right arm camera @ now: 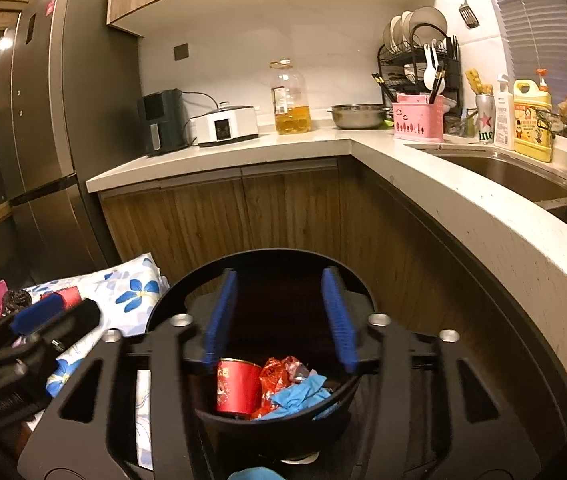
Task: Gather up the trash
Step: 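Open both grippers to drop the cup and glove into the bin, then move both open grippers back toward the remaining trash on the table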
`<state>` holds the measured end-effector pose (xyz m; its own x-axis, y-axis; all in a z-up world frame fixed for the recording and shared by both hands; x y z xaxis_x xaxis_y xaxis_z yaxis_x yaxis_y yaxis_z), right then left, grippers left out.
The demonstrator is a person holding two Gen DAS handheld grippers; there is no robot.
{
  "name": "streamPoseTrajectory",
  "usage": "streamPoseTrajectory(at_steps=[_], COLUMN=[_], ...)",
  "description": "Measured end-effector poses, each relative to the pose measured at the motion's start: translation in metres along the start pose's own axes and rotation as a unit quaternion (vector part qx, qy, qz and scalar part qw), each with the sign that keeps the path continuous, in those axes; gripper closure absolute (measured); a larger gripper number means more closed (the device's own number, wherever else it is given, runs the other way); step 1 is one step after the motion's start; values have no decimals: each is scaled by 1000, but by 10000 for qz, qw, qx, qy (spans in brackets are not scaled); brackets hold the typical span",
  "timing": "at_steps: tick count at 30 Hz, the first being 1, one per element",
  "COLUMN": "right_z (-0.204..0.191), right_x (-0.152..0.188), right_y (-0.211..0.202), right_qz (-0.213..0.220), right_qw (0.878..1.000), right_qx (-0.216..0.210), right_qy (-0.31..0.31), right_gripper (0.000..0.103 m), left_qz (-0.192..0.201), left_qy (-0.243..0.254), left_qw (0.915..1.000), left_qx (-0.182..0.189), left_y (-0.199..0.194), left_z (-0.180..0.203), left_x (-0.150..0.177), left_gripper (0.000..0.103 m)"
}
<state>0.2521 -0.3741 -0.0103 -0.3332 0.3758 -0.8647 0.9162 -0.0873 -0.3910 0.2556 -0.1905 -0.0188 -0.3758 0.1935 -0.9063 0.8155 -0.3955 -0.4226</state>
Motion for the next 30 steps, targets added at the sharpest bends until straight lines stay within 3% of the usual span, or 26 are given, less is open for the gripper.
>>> streamPoseTrajectory(at_steps=[4,7,10,15,30], right_z=[-4,-8,-13,-21,-52], right_x=[8,15,23,34,52], right_y=[-7,-12,-19,-31,-55], right_qz=[-37,-73,-103,-159,-161], right_qw=[10000,9998,9996,9994,9989], right_qx=[52,167,216,250,148], right_qy=[-44,-109,-132,-200,-425], right_gripper=[34,27,22,20,20], left_qz=[89,67,52,-48,-42], left_qy=[-43,-46,-46,-151,-216], left_qw=[9993,9980,9959,9921,9873], left_qx=[-372,-622,-899,-1245,-1575], left_y=[-18,-28,-39,-56,-94], left_z=[-10,-17,-22,-36,-53], left_x=[5,10,15,24,41], left_gripper=[15,6,6,6,6])
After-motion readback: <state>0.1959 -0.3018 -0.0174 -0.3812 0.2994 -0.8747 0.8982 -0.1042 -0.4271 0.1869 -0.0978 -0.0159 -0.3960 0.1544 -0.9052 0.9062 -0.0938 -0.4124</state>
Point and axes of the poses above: each gripper's, at about its wrist camera, not at the fingertips, and y roughly the way its jaws point, z to its right, x to its underside, the point moved 2 cm from there along y, roughly the way its jaws point, and after that the axes turned 13 degrees about y, right-handed, at the moved point
